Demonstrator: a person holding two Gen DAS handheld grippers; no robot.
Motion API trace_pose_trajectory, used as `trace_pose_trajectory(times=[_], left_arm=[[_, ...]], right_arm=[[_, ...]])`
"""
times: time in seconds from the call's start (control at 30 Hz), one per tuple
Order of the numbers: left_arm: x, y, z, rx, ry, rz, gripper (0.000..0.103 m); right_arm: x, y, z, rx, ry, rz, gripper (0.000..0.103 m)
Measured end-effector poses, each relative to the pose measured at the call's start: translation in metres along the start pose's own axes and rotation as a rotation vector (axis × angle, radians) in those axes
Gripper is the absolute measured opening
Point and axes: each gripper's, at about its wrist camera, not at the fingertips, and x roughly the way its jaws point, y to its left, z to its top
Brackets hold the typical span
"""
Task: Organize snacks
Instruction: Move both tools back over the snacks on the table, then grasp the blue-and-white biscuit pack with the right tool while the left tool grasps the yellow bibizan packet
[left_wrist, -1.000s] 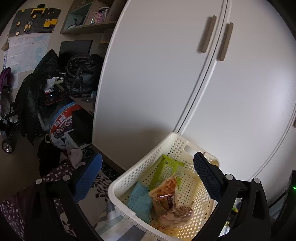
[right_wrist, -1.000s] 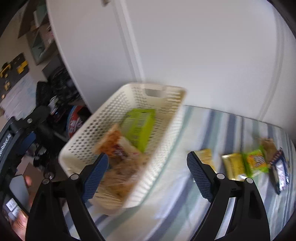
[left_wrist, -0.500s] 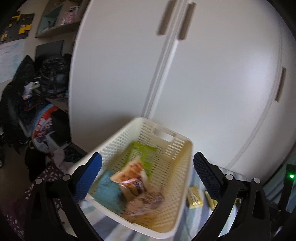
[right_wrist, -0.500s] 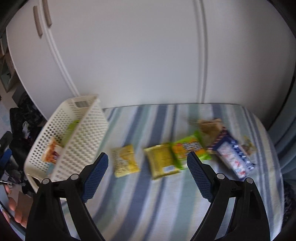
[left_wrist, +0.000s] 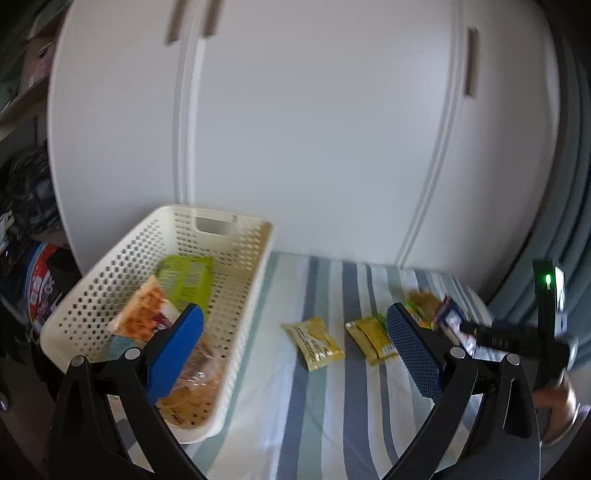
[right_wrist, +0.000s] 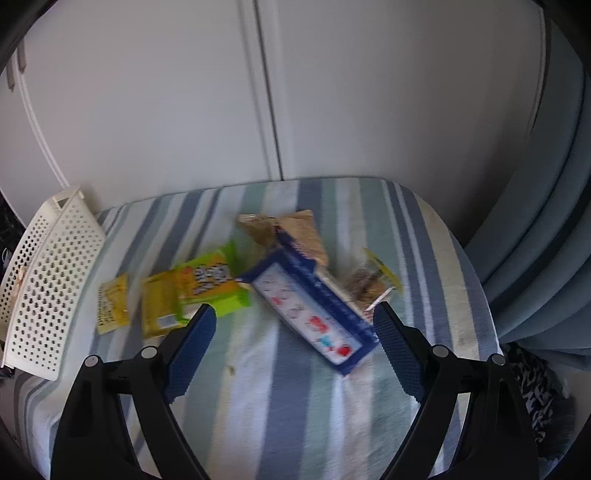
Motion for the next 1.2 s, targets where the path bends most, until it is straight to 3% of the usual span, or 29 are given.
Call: trace_pose_trajectory(times=[0.23, 0.47, 0.63, 0.8, 0.9, 1.1, 1.2], left_arm=[[0.020, -0.008, -0.008, 0.028, 0.071, -0.038, 0.100], [0.044, -0.015, -0.019, 0.060, 0.143, -0.027, 0.100], [0.059, -0.021, -0.026, 0.083, 0.199, -0.059, 0.100], [0.073, -0.031, -0.028, 0.162, 0.241, -0.029, 0.100], [0.077, -0.035, -0.027, 0.196, 0.244, -0.021, 0.100], [0.097, -0.050, -0.025, 0.240, 0.294, 0.009, 0.100], [0.098, -0.063, -0.020, 0.261, 0.293, -0.025, 0.100]], right_arm=[[0.012, -0.010, 0.002, -0.007, 0.004, 0.003, 0.087], [0.034, -0.004, 0.014, -0.071, 0.040, 0.000, 0.087], [0.056, 0.006, 0.020, -0.143, 0.086, -0.007, 0.087], [0.069, 0.010, 0.019, -0.180, 0.106, -0.024, 0.088], [0.066, 0.012, 0.016, -0.192, 0.103, -0.033, 0.082], [0.054, 0.004, 0.012, -0.178, 0.096, -0.069, 0.053], [0.044, -0.009, 0.008, -0.097, 0.109, -0.014, 0.052]])
